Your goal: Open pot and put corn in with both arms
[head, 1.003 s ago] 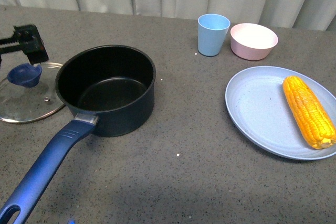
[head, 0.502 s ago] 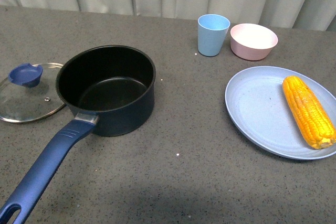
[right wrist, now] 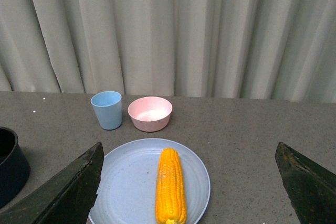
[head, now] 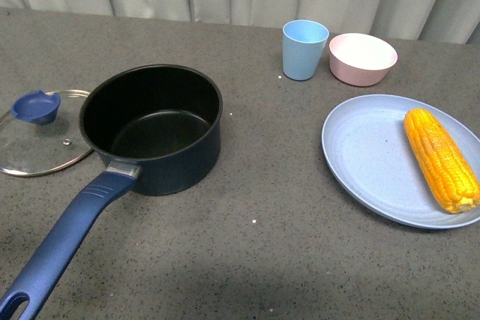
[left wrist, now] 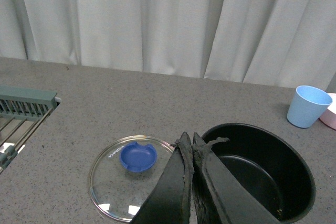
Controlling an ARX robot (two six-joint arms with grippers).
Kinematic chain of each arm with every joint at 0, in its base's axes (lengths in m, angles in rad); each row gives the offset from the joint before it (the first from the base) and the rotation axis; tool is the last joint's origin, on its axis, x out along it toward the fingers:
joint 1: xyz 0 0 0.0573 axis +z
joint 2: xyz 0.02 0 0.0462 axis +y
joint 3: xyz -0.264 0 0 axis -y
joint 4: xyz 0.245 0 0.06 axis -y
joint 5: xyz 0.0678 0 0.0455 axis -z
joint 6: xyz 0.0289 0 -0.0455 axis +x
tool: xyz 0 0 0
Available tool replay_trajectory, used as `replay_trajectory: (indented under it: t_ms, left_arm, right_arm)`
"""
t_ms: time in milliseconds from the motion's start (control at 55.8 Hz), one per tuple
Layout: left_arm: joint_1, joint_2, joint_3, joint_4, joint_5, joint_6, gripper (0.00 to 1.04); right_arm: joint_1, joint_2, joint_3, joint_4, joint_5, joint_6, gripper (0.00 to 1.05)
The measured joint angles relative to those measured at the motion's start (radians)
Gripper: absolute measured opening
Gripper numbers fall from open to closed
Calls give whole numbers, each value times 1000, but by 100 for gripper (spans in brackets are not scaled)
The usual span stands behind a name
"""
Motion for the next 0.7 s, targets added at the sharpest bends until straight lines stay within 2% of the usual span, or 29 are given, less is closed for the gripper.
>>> replay_trajectory:
  t_ms: [699]
  left_arm:
    - [-1, -513, -29, -449, 0, 0, 4]
  right_arm:
    - [0, 0, 0, 0, 0, 0, 96]
